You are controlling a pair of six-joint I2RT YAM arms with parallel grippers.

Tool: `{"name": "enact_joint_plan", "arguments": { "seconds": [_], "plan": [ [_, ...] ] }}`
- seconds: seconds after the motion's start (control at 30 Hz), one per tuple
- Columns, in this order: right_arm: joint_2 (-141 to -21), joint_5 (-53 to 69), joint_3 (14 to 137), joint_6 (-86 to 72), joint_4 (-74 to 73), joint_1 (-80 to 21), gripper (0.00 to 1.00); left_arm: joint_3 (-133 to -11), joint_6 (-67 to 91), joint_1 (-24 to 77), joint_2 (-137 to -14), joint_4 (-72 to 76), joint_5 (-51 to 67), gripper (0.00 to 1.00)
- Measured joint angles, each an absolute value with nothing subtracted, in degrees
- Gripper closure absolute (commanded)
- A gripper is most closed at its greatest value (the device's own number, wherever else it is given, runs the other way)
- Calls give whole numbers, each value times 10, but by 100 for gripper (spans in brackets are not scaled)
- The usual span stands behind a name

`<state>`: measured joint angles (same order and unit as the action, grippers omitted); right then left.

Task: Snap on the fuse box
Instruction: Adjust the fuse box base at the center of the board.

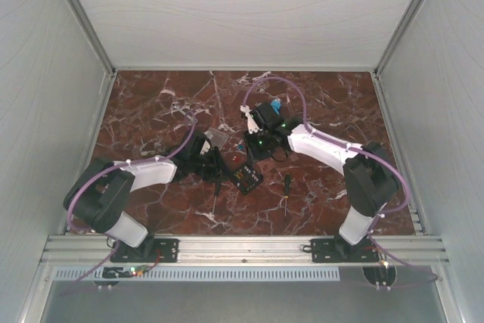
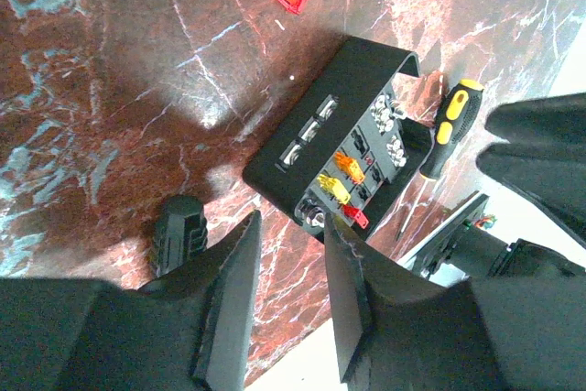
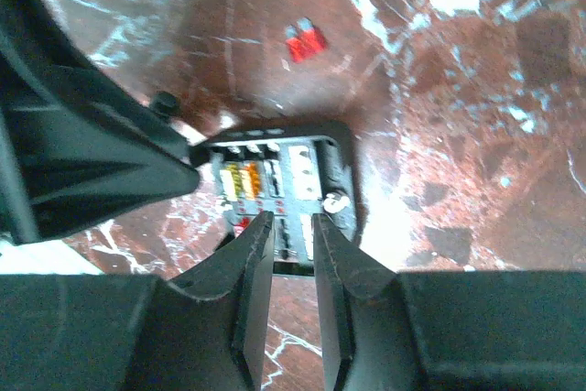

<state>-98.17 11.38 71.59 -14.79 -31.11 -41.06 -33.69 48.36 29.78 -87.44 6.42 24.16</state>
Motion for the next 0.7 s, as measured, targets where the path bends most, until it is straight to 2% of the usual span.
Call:
{"name": "enact_joint_plan", "arguments": {
  "seconds": [0.27, 0.7],
  "plan": [
    [-983, 155, 639, -182, -284, -342, 60, -337, 481, 298, -873, 57, 238, 61],
    [-1019, 272, 597, -220, -208, -339, 57, -337, 477, 298, -873, 56, 235, 59]
  ]
}}
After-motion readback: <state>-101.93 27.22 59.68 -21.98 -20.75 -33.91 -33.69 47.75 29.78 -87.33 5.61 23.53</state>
